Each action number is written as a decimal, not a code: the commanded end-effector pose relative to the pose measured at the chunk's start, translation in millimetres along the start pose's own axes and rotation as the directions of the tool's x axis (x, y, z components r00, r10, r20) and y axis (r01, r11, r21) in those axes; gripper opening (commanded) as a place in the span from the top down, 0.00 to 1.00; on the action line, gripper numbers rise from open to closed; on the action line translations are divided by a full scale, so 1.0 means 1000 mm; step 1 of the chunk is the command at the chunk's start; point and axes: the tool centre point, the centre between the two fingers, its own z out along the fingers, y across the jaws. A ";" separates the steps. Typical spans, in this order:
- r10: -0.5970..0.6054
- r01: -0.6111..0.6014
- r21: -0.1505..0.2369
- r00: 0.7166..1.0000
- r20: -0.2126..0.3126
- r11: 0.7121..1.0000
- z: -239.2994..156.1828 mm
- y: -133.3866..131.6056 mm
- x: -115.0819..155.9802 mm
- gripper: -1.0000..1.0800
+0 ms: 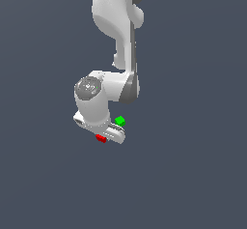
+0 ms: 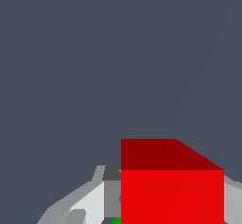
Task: Stack the red cube on top of the green cube.
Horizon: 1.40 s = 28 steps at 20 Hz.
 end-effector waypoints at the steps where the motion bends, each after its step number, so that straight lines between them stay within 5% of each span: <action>1: -0.001 0.001 0.000 1.000 0.000 1.000 0.004 -0.002 -0.014 1.00; 17: -0.001 0.001 0.000 1.000 0.000 1.000 0.031 -0.015 -0.108 1.00; 28: -0.001 0.001 0.000 1.000 0.000 1.000 0.039 -0.019 -0.133 1.00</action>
